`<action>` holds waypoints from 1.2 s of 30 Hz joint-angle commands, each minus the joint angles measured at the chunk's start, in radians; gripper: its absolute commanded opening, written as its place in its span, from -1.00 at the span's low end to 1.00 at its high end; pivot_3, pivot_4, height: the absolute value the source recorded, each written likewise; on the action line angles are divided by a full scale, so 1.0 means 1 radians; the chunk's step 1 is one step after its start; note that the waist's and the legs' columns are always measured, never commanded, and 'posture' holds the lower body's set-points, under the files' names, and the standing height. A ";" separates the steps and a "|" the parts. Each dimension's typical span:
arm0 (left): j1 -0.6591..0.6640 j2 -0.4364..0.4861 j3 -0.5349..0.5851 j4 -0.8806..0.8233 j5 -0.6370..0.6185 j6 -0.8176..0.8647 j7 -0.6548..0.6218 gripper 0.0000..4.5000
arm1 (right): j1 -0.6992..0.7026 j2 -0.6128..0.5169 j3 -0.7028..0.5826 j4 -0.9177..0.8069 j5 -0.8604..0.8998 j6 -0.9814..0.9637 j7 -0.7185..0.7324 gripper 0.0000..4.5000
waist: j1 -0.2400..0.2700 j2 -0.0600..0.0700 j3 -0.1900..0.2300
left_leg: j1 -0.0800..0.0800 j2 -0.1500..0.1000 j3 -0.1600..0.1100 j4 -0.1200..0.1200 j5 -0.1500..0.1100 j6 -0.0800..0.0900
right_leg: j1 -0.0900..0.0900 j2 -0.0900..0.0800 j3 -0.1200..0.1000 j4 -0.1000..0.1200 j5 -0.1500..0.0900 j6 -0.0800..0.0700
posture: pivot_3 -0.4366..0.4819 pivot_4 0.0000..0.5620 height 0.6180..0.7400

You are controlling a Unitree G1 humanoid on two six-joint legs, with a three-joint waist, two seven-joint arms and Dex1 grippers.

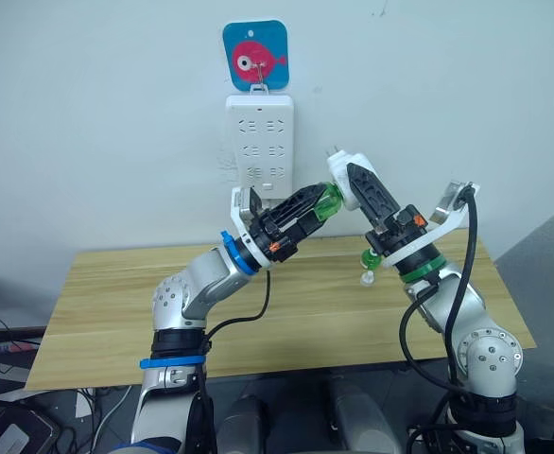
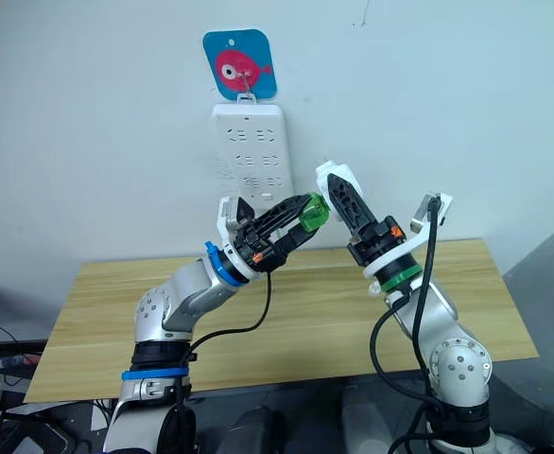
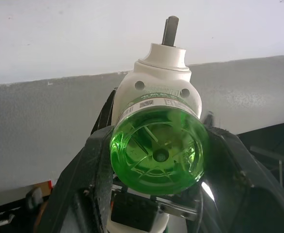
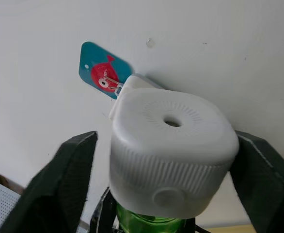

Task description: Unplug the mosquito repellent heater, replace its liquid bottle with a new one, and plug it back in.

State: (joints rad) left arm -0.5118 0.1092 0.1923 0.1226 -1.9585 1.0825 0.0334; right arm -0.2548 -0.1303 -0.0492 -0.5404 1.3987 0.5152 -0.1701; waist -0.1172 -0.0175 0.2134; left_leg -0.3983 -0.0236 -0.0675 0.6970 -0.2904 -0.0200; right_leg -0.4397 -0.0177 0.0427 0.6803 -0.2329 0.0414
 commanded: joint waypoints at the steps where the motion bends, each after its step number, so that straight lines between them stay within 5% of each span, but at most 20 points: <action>1: 0.007 -0.004 -0.008 -0.021 -0.014 0.014 0.000 0.04 | -0.021 0.010 0.013 -0.032 0.022 0.004 0.037 0.33 | -0.002 0.000 0.000 | 0.000 0.000 0.000 0.000 0.000 0.000 | 0.000 0.000 0.000 0.000 0.000 0.000 | -0.58 -0.39 1.00; 10: 0.010 0.024 -0.032 0.000 -0.014 0.020 0.019 0.04 | -0.016 0.011 0.007 -0.033 0.026 0.001 0.040 0.33 | -0.004 0.000 0.000 | 0.000 0.000 0.000 0.000 0.000 0.000 | 0.000 0.000 0.000 0.000 0.000 0.000 | -0.57 -0.40 1.00; 17: 0.023 0.074 -0.022 -0.019 -0.001 -0.017 0.014 1.00 | -0.006 0.017 -0.002 -0.038 0.028 -0.008 0.040 0.33 | -0.009 0.000 0.000 | 0.000 0.000 -0.001 0.000 0.000 0.000 | 0.000 0.000 0.000 0.000 0.000 0.000 | -0.57 -0.40 1.00; 27: 0.101 0.259 0.068 -0.098 0.084 -0.047 -0.058 1.00 | 0.035 -0.037 -0.068 -0.056 0.031 -0.015 0.032 0.33 | -0.020 0.001 0.000 | 0.000 0.001 -0.003 -0.001 0.000 0.000 | 0.000 0.000 0.000 0.000 0.000 0.000 | -0.52 -0.39 1.00; 30: 0.133 0.328 0.065 -0.158 0.242 -0.063 -0.142 1.00 | 0.052 -0.099 -0.094 -0.062 -0.057 -0.010 0.018 0.33 | -0.021 0.001 0.000 | 0.000 0.000 -0.003 -0.001 0.000 0.000 | 0.000 0.000 0.000 0.000 0.000 0.000 | -0.49 -0.39 1.00; 36: 0.229 0.467 -0.142 -0.324 0.927 -0.424 -0.490 1.00 | 0.063 -0.317 -0.020 -0.076 -0.393 0.037 0.082 0.33 | -0.019 0.001 -0.001 | 0.002 -0.001 0.001 -0.004 0.000 0.000 | 0.000 0.001 0.000 -0.001 0.000 0.000 | -0.47 -0.37 1.00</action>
State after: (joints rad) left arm -0.2999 0.5664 0.1016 -0.1389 -1.1908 0.7700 -0.3477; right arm -0.1891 -0.4301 -0.0931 -0.5608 1.0953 0.5499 -0.1236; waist -0.1364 -0.0164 0.2129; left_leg -0.3957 -0.0241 -0.0657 0.6918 -0.2903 -0.0202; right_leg -0.4397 -0.0168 0.0435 0.6797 -0.2334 0.0409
